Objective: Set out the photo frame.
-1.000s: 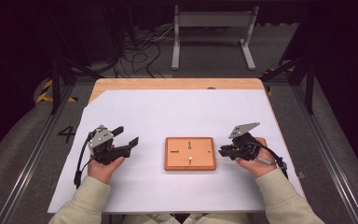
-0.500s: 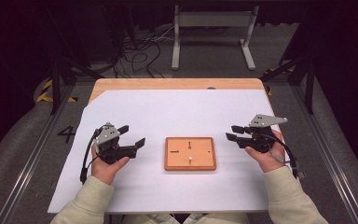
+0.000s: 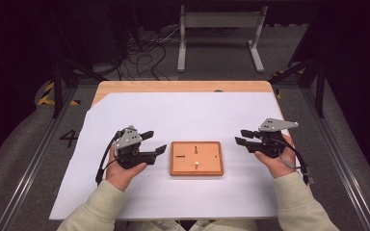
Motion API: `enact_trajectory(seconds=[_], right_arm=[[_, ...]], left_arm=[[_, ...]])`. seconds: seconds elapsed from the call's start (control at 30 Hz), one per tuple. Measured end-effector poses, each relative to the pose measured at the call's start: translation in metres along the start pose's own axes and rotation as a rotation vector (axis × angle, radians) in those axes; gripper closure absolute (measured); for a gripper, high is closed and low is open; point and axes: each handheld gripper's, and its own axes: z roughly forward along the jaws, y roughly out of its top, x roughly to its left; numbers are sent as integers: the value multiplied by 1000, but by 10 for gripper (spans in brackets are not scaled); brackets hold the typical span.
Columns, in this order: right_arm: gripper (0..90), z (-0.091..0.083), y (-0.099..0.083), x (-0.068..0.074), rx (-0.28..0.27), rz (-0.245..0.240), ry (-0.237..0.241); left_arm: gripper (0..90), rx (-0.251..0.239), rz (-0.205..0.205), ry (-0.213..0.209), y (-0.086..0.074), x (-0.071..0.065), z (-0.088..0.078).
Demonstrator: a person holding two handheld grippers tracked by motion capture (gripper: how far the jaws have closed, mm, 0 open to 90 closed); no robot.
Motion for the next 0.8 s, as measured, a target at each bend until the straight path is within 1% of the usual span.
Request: enact_trajectory(seconds=[0.03,0.07,0.1,0.13,0.2,0.33,0.4,0.47,0.53,0.63,0.73,0.8], right_arm=[[601,0,0,0,0,0,0],[602,-1,-1,0,0,5,-4],[602,-2,-1,-1,0,9,-4],[603,-3,-2,-1,-2,13,-5],[603,-4,-3,-2,-3,17,-8],[602,-7,-4,-3,-7,23,-11],[601,-7,-4,-3,-8,28,-11],[599,-7,-5,-4,-6,34,-14],[596,-7,-5,-5,-7,39,-10],[596,-7,-5,-5,-13,41,-5],[599,-6,-5,-5,-10,51,8],[600,-6,-5,-6,-7,53,12]], left_arm=[[309,0,0,0,0,0,0],[309,3,-2,-14,1,-2,2],[309,7,7,-29,3,-4,6],[311,11,8,-42,4,-7,8],[325,16,20,-62,6,-9,12],[334,22,30,-107,11,-18,21],[341,24,37,-122,11,-21,25],[348,31,50,-144,12,-26,29],[390,28,64,-165,12,-30,32],[425,22,56,-202,12,-33,36],[438,17,57,-208,12,-35,38],[444,4,45,-219,11,-39,41]])
